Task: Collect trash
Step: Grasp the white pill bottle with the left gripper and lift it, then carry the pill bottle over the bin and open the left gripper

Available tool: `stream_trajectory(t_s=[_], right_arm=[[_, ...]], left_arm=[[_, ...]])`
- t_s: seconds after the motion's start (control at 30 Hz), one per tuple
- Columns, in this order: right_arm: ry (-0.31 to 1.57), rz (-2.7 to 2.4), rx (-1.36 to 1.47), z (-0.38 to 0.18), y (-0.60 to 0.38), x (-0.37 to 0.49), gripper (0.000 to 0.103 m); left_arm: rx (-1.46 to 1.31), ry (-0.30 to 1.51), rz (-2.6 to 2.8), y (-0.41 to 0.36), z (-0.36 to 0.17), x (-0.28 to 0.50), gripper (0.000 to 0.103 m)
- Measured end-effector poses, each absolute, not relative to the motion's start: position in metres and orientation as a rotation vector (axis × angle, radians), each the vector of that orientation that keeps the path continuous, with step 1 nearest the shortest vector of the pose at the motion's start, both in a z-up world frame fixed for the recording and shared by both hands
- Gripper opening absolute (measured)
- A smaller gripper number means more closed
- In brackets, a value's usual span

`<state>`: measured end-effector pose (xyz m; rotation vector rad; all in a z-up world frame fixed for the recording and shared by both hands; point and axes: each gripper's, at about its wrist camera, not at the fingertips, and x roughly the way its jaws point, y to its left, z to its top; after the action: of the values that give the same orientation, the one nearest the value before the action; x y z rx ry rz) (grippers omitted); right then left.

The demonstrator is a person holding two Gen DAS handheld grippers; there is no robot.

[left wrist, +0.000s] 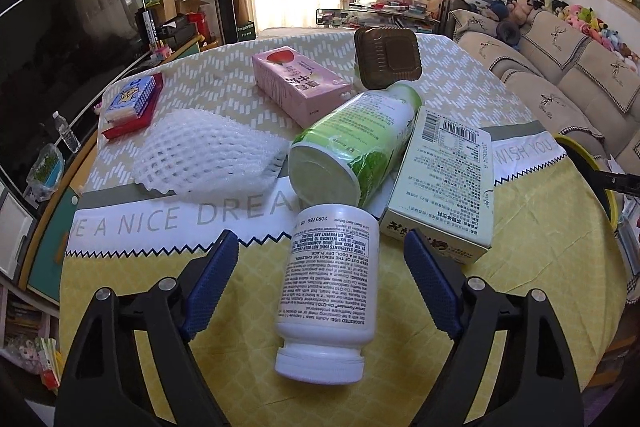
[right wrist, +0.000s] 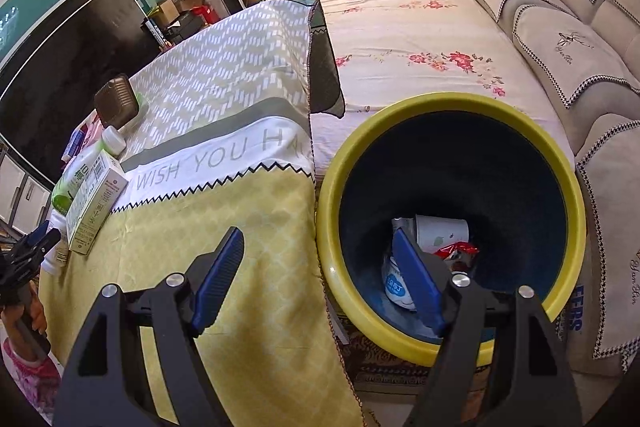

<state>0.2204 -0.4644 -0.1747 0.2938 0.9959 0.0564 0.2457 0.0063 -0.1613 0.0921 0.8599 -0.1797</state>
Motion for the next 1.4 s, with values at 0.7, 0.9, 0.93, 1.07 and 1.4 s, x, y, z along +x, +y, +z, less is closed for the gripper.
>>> stream_trajectory(t_s=[0.7, 0.9, 0.93, 1.07, 1.4], right_arm=[[1.006, 0.066, 0.303, -0.183, -0.466, 0.219, 0.073], [1.002, 0.07, 0.305, -0.182, -0.466, 0.217, 0.073], [1.0, 0.07, 0.306, -0.182, -0.467, 0.216, 0.073], [0.991, 0.067, 0.31, -0.18, -0.47, 0.212, 0.073], [0.926, 0.026, 0.332, -0.166, -0.497, 0.187, 0.073]], left_arm=[[0.09, 0.908, -0.194, 0.004, -0.175, 0.245, 0.047], [0.085, 0.865, -0.216, 0.001, -0.158, 0.232, 0.047], [0.086, 0.854, -0.224, -0.001, -0.154, 0.23, 0.047], [0.092, 0.803, -0.268, -0.015, -0.132, 0.22, 0.047], [0.112, 0.716, -0.453, -0.088, -0.089, 0.222, 0.047]])
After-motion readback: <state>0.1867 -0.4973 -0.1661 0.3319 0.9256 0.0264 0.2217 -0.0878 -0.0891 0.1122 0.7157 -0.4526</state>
